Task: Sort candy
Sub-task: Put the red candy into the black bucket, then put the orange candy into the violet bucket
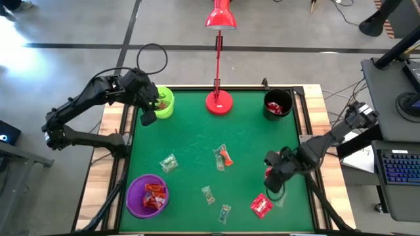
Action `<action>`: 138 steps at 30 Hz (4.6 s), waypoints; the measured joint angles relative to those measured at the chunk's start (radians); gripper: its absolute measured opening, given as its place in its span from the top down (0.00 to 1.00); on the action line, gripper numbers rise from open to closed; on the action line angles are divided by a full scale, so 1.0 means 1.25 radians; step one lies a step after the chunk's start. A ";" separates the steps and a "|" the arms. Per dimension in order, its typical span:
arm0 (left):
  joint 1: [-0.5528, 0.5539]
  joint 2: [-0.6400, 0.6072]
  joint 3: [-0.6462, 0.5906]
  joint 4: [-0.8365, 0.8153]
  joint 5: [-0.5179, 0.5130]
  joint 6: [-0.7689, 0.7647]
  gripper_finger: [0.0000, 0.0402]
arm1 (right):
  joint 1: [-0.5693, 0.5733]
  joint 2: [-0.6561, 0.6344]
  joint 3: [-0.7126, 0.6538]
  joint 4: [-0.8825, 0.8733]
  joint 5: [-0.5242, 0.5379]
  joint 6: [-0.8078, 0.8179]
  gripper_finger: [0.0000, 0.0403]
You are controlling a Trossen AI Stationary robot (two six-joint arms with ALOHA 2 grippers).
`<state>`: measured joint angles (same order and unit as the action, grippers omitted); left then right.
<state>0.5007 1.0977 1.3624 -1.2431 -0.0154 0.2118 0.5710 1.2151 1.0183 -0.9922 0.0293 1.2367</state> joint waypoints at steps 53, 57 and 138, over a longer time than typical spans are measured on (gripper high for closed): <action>0.000 0.000 0.000 -0.029 -0.018 -0.042 0.71 | -1.142 -0.059 0.114 -0.105 -0.003 -0.951 0.98; 0.000 0.000 0.000 -0.023 -0.071 -0.062 0.71 | -1.185 -0.025 0.118 -0.105 -0.004 -0.977 0.98; 0.005 0.000 0.000 0.052 -0.189 -0.156 0.59 | -0.765 0.229 0.307 0.012 -0.374 -0.710 0.57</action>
<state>0.5076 1.0981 1.3624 -1.1782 -0.2512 0.0162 -0.3851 1.5014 1.4017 -0.9776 -0.4384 0.3488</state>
